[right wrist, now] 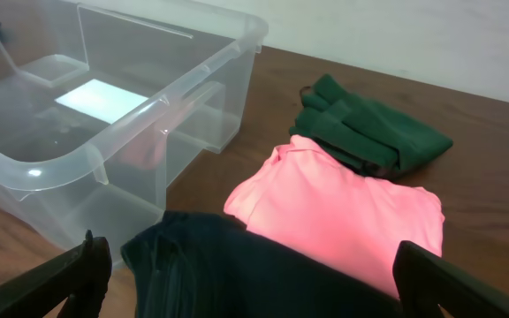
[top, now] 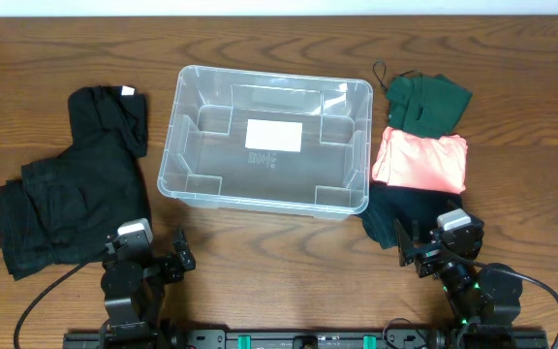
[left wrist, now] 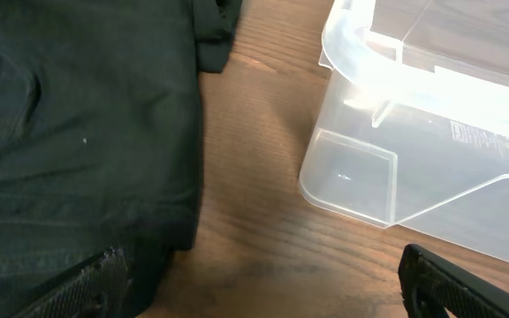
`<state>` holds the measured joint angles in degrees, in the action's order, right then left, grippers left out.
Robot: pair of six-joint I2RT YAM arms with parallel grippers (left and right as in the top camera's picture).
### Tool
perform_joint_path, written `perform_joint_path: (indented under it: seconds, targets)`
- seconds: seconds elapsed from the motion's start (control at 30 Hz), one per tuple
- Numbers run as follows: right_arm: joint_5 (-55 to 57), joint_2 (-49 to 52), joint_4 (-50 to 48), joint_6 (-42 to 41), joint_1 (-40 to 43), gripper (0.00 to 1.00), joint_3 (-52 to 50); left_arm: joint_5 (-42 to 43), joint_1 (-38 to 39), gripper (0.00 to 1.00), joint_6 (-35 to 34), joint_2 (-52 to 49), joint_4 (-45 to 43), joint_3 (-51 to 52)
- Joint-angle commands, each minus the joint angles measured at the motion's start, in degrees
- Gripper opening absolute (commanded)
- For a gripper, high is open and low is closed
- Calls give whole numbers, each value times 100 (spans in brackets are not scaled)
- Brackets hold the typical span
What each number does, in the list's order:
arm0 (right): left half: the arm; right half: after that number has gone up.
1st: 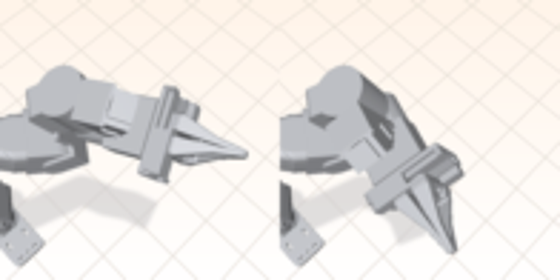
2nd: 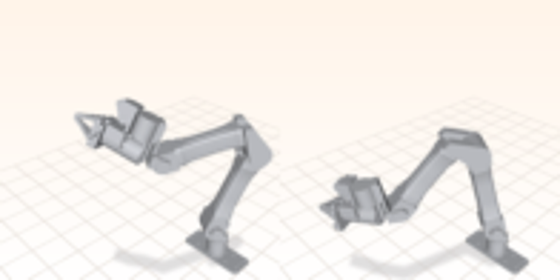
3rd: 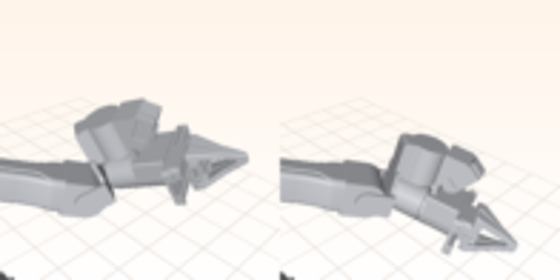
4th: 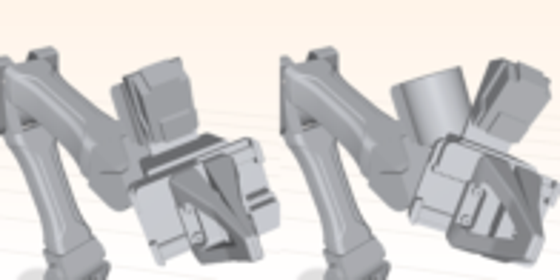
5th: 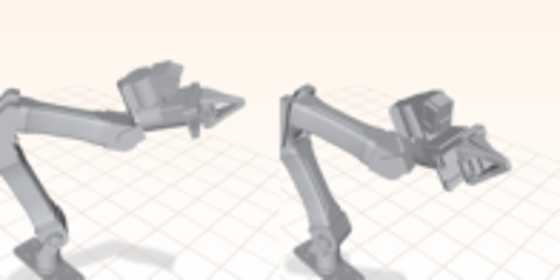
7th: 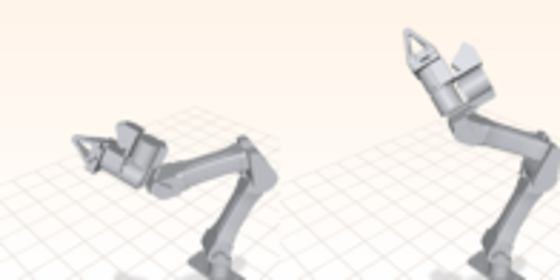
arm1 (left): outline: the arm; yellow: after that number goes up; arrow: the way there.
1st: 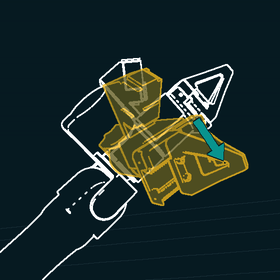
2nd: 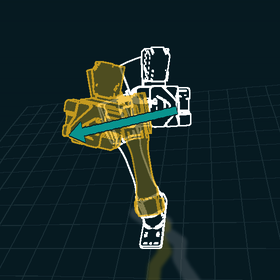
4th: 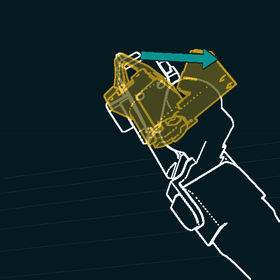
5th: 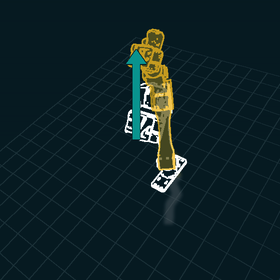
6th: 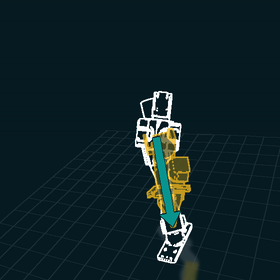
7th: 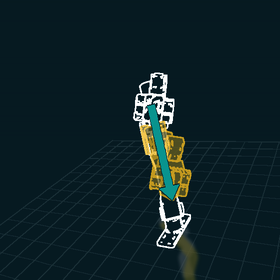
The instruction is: Pack container
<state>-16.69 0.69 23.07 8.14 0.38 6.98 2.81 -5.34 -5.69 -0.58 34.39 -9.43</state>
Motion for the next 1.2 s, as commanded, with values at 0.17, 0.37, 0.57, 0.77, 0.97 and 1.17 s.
perform_joint_path:
  seconds: [0.17,0.37,0.57,0.77,0.97,1.17]
  targets:
    - [17,-39,2,-37,-61,99,-20,-46,13,98,76,42,-44,66]
    - [17,-39,2,-37,-61,99,-20,284,13,98,68,42,-44,63]
    - [17,-39,2,-37,-61,99,-20,280,13,98,-44,35,-44,63]
    - [17,-39,2,-37,-61,99,-20,155,13,98,-848,-190,-46,-391]
    - [17,-39,2,-37,-61,99,-20,-363,13,98,-1082,-1368,-48,-1888]
    - [17,-39,2,-37,-61,99,-20,0,13,98,-605,-2889,-66,-3639]
